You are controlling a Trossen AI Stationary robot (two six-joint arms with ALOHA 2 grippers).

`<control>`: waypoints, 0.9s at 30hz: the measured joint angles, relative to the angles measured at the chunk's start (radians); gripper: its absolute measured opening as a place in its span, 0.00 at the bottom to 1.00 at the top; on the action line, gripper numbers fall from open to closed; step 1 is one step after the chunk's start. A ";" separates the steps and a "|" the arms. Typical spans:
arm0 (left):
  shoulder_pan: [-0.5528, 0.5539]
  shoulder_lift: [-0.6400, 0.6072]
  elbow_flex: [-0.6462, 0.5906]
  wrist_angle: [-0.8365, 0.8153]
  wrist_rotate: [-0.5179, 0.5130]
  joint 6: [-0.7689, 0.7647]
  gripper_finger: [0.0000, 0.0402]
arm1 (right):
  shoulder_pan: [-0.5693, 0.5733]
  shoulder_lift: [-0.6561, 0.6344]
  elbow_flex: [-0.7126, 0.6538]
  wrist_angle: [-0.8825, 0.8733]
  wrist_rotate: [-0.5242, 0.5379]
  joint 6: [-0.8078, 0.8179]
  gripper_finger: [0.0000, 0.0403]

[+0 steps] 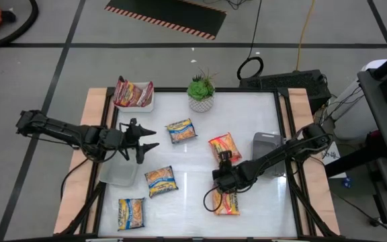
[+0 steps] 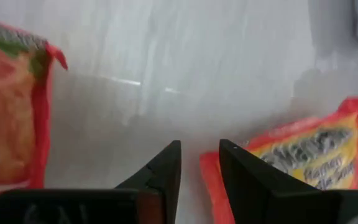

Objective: Sort Maruchan noodles
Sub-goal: Put the top orange noodle pack into the black bin

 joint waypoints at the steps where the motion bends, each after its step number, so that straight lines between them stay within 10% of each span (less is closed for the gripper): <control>1: 0.000 0.000 0.000 0.000 0.000 0.000 0.63 | 0.000 0.001 0.000 0.009 0.002 -0.020 0.25; 27: 0.000 0.000 0.000 -0.002 -0.008 -0.011 0.63 | -0.003 -0.002 -0.126 0.120 0.059 -0.109 0.17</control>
